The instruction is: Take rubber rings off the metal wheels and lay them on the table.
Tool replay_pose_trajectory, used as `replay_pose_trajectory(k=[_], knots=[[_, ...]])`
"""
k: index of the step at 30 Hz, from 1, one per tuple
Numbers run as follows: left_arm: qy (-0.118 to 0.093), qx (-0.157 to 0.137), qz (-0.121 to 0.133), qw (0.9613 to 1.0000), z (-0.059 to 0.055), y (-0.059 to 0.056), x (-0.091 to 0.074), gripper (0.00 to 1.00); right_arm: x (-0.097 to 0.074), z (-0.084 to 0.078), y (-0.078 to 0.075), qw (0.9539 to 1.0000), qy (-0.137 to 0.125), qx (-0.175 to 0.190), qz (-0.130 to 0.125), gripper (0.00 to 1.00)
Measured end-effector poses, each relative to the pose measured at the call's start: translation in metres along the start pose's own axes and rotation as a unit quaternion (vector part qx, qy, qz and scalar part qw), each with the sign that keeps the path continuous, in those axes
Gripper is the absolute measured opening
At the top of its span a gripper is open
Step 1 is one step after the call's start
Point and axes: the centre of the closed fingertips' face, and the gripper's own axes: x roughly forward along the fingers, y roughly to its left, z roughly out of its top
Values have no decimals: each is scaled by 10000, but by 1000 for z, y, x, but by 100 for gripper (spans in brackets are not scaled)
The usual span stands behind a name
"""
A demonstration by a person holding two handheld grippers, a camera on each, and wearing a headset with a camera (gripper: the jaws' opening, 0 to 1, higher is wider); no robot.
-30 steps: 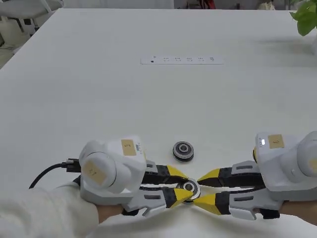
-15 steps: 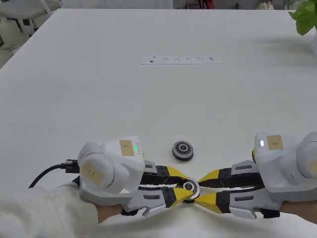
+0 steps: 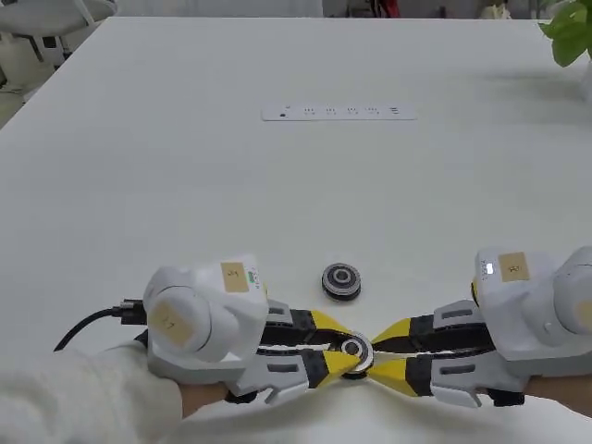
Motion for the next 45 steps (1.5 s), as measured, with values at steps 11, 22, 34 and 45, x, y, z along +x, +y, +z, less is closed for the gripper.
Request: replay_pose_trajectory(k=[11, 22, 34, 45], knots=[[-25, 30, 9, 10000, 0, -1, 0, 14, -1, -2, -2, 9999, 82, -42, -48, 7], [-44, 39, -6, 10000, -1, -2, -1, 14, -1, -4, -12, 9986, 323, -240, -332, 0], [-83, 69, -24, 9999, -1, -3, -1, 14, -10, 3, -11, 9986, -66, 493, -186, 9], [-109, 55, -33, 9999, -1, -2, -3, 14, -7, 2, -5, 9990, -59, 440, -32, 16]])
